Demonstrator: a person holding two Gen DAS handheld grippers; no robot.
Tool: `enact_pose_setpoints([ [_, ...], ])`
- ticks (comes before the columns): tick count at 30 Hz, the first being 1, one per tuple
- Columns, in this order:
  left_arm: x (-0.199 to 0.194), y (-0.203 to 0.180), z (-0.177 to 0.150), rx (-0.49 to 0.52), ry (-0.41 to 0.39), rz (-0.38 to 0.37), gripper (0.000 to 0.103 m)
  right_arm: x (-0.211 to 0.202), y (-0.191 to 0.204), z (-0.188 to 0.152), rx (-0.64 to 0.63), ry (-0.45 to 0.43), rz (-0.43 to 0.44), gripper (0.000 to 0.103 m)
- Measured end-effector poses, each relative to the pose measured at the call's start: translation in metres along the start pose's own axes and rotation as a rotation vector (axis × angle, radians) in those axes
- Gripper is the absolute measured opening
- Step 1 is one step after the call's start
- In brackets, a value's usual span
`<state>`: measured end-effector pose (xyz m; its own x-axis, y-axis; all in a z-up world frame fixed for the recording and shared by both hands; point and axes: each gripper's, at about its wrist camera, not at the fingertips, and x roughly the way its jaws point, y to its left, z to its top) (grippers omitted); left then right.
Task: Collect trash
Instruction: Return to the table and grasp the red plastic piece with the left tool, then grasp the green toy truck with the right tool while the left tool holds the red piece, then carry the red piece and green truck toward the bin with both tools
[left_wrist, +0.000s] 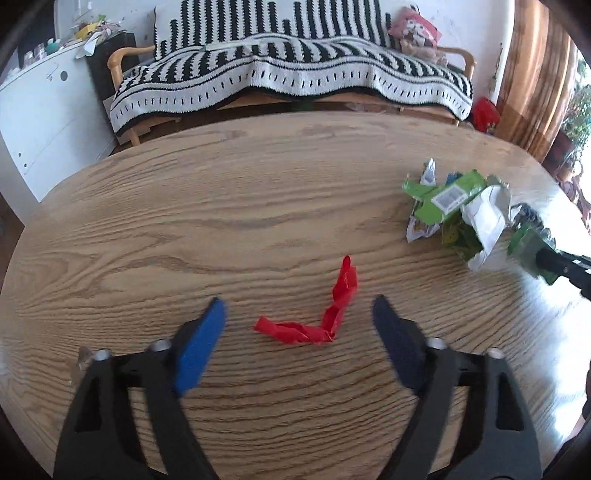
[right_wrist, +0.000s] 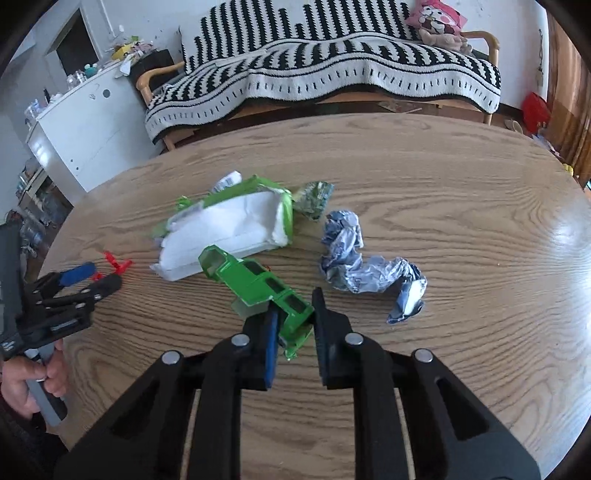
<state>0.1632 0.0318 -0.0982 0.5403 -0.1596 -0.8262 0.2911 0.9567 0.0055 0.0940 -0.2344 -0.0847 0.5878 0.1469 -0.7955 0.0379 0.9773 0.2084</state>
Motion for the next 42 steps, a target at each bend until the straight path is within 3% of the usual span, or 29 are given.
enact_pose_setpoints([
  [1, 0.000, -0.002, -0.001, 0.015, -0.004, 0.022, 0.061, -0.004, 0.000, -0.001, -0.001, -0.003, 0.001, 0.017],
  [2, -0.001, -0.005, -0.001, 0.025, -0.007, 0.014, 0.047, -0.007, 0.000, -0.001, -0.004, -0.005, 0.002, 0.017],
  [5, -0.004, -0.015, -0.001, 0.037, 0.014, 0.004, 0.038, -0.015, 0.000, -0.003, -0.008, -0.013, -0.001, 0.017],
  [11, -0.025, -0.029, 0.003, -0.003, -0.016, -0.014, 0.036, -0.049, -0.020, -0.010, 0.025, -0.048, -0.012, 0.017],
  [18, -0.064, -0.077, 0.012, 0.000, -0.080, -0.055, 0.036, -0.093, -0.064, -0.030, 0.076, -0.078, -0.067, 0.017],
  [26, -0.110, -0.195, 0.011, 0.121, -0.163, -0.197, 0.036, -0.156, -0.141, -0.067, 0.179, -0.115, -0.158, 0.017],
  [36, -0.135, -0.373, -0.025, 0.367, -0.157, -0.388, 0.036, -0.237, -0.260, -0.140, 0.363, -0.158, -0.279, 0.017],
  [42, -0.144, -0.457, -0.053, 0.467, -0.137, -0.509, 0.037, -0.274, -0.325, -0.196, 0.492, -0.165, -0.373, 0.017],
])
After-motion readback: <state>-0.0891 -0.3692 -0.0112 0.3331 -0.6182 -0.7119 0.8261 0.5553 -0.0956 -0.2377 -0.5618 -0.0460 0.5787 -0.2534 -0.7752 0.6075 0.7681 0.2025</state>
